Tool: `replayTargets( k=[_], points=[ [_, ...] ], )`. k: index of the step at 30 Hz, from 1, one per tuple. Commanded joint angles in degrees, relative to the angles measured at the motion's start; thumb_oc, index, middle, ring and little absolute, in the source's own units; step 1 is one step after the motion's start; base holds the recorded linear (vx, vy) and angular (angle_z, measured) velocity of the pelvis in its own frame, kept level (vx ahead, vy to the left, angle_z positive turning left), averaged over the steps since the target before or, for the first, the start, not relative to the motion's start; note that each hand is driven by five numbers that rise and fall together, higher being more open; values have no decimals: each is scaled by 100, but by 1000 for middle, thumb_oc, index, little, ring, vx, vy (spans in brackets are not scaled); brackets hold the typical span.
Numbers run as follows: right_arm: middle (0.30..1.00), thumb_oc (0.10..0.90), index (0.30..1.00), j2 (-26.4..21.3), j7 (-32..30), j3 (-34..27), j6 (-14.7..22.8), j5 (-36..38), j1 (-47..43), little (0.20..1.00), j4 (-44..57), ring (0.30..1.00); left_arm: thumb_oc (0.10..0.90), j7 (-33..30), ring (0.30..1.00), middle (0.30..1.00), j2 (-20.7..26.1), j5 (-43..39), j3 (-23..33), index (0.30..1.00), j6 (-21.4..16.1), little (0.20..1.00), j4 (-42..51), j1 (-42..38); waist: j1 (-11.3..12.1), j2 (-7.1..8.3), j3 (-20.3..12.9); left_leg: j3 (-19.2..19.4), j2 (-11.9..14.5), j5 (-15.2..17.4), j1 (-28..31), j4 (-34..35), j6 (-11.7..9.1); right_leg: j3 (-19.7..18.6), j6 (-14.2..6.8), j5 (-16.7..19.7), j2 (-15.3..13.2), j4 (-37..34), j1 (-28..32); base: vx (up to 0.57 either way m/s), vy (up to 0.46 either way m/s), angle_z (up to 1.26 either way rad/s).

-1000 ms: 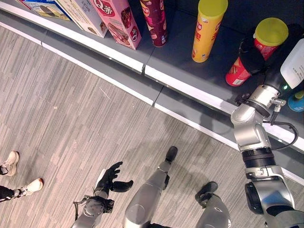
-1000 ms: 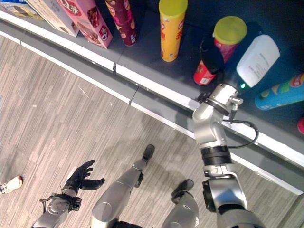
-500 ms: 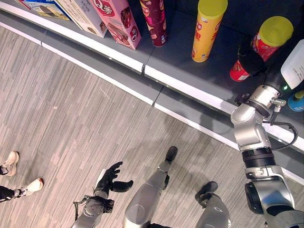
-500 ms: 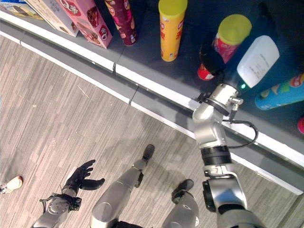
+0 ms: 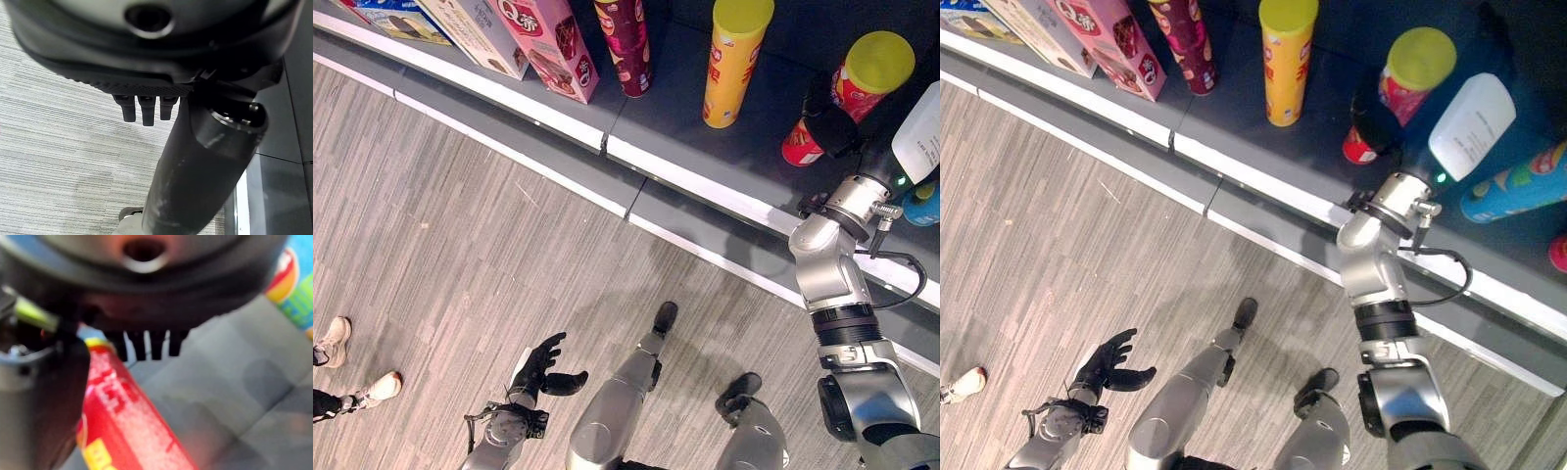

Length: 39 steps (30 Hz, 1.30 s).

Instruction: Put the goods on the table back onto the shelves and tidy them up.

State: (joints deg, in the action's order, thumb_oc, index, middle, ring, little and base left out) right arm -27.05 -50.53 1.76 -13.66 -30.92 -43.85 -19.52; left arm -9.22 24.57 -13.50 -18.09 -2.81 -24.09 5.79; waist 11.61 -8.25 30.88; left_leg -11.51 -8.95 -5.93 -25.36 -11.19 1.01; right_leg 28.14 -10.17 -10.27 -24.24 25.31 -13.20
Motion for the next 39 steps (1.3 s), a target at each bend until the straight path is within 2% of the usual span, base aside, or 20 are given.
replayTargets(
  k=[1,5,7,13,14,20,22,33,34,36,37,38,39],
  points=[
    [900,800,900,-828,-447,-78,247,-162,-675,900,297,900,800,-61,900,900,460,-85,-230,900,-232,900,157,106,130,-287,-112,-12,206,773,341,-164,-145,-287,-381,1144,-672,56,-259,0,0,0],
    [900,800,900,-854,-456,-97,267,-150,-663,900,327,900,800,-75,900,900,433,-60,-228,900,-212,900,29,56,69,-247,-113,2,242,774,372,-171,-160,-324,-380,1152,-649,52,-239,-31,-25,1],
    [900,800,900,-866,-454,-75,319,-153,-601,900,399,900,800,-105,900,900,390,-61,-202,900,-223,900,-194,-24,4,-128,-141,38,293,766,453,-114,-179,-339,-378,1175,-591,-14,-192,-20,-39,0],
    [900,800,900,-865,-453,-77,318,-154,-600,900,402,900,800,-105,900,900,389,-60,-204,900,-229,900,-201,-28,3,-131,-135,35,296,762,464,-106,-180,-334,-378,1179,-587,-22,-179,0,0,0],
    [900,800,900,-723,-354,26,486,-128,-524,900,612,900,800,-117,900,900,383,-78,-188,900,-235,900,-25,-30,-30,-87,-158,62,322,770,521,-74,-187,-351,-377,1191,-572,-65,-160,0,0,0],
    [900,800,900,-659,-270,55,555,-119,-452,900,724,900,800,-93,900,900,444,-80,-155,900,-188,900,109,66,-39,-59,-178,63,335,769,573,-53,-187,-353,-378,1203,-558,-75,-119,0,0,0],
    [900,800,900,-484,-26,259,786,-79,-369,900,1024,900,800,-87,900,900,444,-39,-156,900,-134,900,78,91,-48,23,-235,90,376,793,624,-67,-189,-358,-371,1233,-543,-99,-59,0,0,0],
    [900,800,900,-310,267,524,973,-94,-290,900,1277,900,800,-116,900,900,363,-36,-81,900,-93,900,-215,-1,-60,112,-356,94,459,730,790,98,-234,-321,-353,1225,-446,-220,107,-2,-2,-1],
    [900,800,900,-137,456,716,1159,-18,-155,900,1466,900,800,-166,900,900,274,-23,8,900,-38,900,-496,-9,-102,247,-519,182,574,626,948,337,-277,-302,-330,1261,-308,-458,236,0,0,0],
    [900,800,900,-116,517,746,1182,-21,-88,900,1545,900,800,-164,900,900,258,-19,26,900,-40,900,-537,11,-111,258,-526,204,589,482,964,415,-266,-236,-251,1405,-288,-585,268,-35,17,-33],
    [900,800,900,-113,520,752,1183,-19,-88,900,1545,900,800,-165,900,900,255,-21,30,900,-38,900,-542,13,-119,268,-554,198,617,594,1022,431,-285,-297,-326,1292,-258,-562,306,-41,47,-32],
    [900,800,900,-32,698,805,1351,135,133,900,1757,900,800,-182,900,900,179,20,133,900,1,900,-730,8,-223,400,-686,305,663,417,1084,619,-295,-245,-273,1482,-169,-872,382,39,8,1],
    [900,800,900,-23,714,800,1345,132,164,900,1786,900,800,-181,900,900,179,25,134,900,-8,900,-738,23,-219,393,-694,305,683,393,1124,671,-298,-231,-270,1514,-138,-936,425,-38,44,3]
  ],
)
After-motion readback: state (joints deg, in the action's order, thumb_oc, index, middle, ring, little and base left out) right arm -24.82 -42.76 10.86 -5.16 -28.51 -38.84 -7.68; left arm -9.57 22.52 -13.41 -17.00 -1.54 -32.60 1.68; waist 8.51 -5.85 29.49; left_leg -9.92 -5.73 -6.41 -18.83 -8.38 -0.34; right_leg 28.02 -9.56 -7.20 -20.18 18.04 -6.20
